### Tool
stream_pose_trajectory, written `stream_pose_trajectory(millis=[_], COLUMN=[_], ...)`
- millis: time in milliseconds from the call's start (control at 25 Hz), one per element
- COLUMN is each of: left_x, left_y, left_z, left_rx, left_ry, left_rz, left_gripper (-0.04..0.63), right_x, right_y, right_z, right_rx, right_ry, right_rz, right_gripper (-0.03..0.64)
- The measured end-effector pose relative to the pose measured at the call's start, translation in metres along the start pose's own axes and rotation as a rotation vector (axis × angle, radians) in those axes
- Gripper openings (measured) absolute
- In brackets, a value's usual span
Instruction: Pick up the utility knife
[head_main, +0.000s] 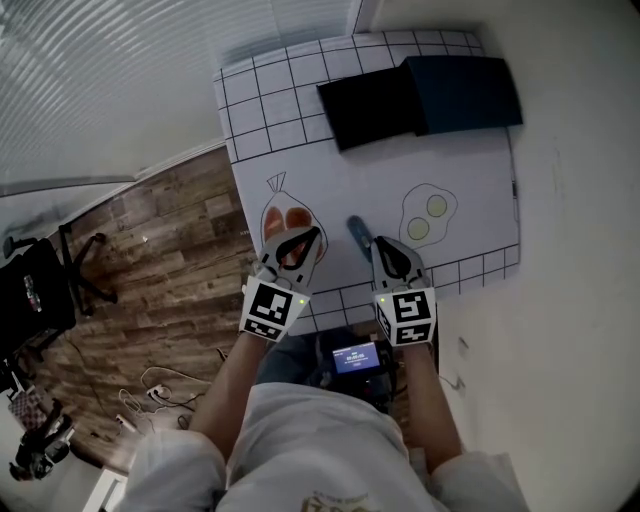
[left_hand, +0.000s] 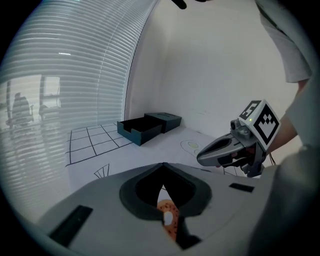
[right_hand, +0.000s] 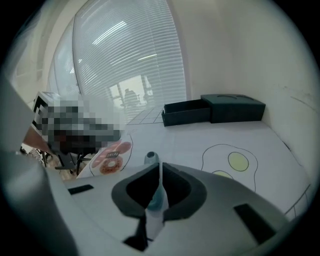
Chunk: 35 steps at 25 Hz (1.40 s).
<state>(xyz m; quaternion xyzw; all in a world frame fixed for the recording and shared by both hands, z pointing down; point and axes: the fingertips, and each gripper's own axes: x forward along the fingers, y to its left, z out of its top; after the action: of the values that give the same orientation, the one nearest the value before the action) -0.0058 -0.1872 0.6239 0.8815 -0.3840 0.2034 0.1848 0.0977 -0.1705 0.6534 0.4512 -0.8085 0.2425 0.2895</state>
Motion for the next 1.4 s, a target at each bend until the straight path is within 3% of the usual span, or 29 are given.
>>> stream_pose_trajectory(millis=[80,280,480,680,920,1400], left_x=[0.001,0.002,0.002,0.001,0.002,-0.003], left_y=[-0.003,-0.006,0.001,0.005,0.005,0.006], left_z=[-0.002,-0.007,-0.01,-0.013,-0.014,-0.008], left_rx=[-0.002,-0.015,-0.03,-0.038,-0.043,-0.044], left_ry=[0.004,0.013,0.018,0.027,0.032,0.019], left_rz=[-0.01,-0.02,-0.005,0.002,0.005,0.008], left_gripper=[0.008,0.008,0.008,0.008,0.008,0.008], right_x=[0.003,0.011,0.02,0.026,0.027,0.018], right_y=[0.002,0.014,0.022,0.018,0.017,0.015], right_z=[-0.001,-0.004,-0.011,-0.02,-0.018,-0.011], right_rx=[0.003,0.044,-0.027,-0.144,-0.133,-0.101], right_ry=[0.002,0.029,0.087,0.159,0.164,0.142], right_rz=[0.012,0.082,0.081,-0.018,-0.007,-0.015], right_gripper=[0.03,0.159,0.213,0.192,0.144,0.14])
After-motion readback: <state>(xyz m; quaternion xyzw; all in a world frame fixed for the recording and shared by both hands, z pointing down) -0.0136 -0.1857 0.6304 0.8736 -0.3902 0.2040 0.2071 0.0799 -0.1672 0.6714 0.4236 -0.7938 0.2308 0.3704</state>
